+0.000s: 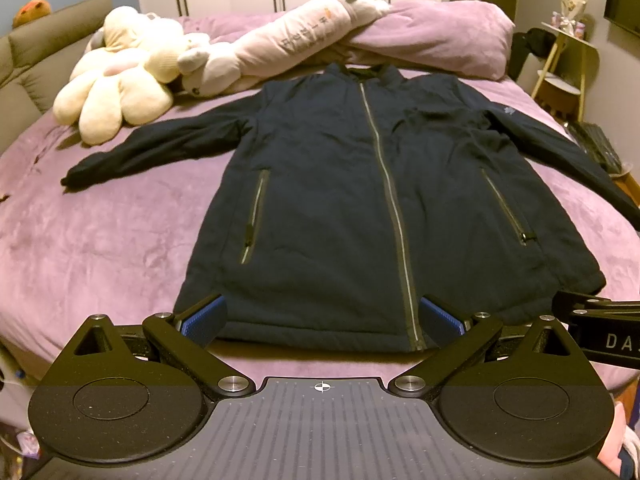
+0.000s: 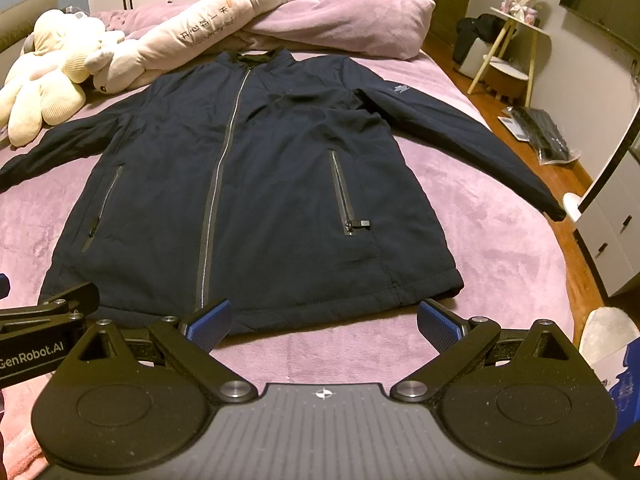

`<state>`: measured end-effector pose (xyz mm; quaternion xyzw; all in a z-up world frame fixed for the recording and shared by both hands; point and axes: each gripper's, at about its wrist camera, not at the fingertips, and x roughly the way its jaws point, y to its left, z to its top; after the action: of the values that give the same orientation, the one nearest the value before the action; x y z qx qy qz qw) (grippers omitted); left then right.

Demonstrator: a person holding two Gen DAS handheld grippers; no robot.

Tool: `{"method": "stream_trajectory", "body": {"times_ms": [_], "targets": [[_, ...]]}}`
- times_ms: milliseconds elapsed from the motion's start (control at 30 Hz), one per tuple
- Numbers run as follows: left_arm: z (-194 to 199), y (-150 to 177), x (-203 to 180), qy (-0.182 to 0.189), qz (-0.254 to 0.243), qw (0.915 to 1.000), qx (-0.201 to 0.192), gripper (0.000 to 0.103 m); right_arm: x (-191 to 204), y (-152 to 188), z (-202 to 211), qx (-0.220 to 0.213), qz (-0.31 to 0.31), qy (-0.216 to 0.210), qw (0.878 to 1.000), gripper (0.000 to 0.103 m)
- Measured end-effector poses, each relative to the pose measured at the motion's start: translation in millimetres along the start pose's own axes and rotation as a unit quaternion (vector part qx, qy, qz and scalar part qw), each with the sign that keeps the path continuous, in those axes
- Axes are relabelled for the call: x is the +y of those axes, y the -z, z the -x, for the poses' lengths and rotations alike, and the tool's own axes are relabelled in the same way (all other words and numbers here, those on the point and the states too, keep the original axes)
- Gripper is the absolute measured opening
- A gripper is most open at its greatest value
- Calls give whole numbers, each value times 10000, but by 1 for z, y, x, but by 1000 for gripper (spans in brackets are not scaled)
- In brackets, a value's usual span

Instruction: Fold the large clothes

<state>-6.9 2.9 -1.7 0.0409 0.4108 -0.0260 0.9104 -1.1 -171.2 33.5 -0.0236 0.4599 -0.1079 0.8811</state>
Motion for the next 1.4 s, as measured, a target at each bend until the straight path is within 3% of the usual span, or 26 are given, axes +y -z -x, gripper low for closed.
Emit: {"method": "stream_trajectory", "body": {"times_ms": [633, 800, 933, 1067, 1167, 1333, 1400], "targets": [[-15, -3, 3, 50, 48, 9998, 183, 103, -4, 0, -19, 129, -246, -334, 9991, 99], [-25, -5, 5, 98, 104, 9997, 214, 103, -14, -2, -30, 93, -460, -905, 9948, 99], [-38, -10, 12, 286, 217, 9991, 213, 103, -37, -10, -49, -65, -1038, -1578, 9820, 99], [-61, -23, 24, 428, 547, 9972, 265, 103, -84, -26, -72, -848, -1957, -1892, 9585, 99], [-86, -39, 30, 106, 748, 9967, 297, 103, -125, -40, -98, -1262, -2536, -2073, 9363, 99], [-131, -61, 30, -444, 675, 9967, 74, 103, -197, -66, -157, -1504, -3414, -1513, 9154, 99], [-154, -73, 32, -498, 718, 9961, 150, 103, -231, -72, -187, -1478, -4003, -1330, 8945, 87]]}}
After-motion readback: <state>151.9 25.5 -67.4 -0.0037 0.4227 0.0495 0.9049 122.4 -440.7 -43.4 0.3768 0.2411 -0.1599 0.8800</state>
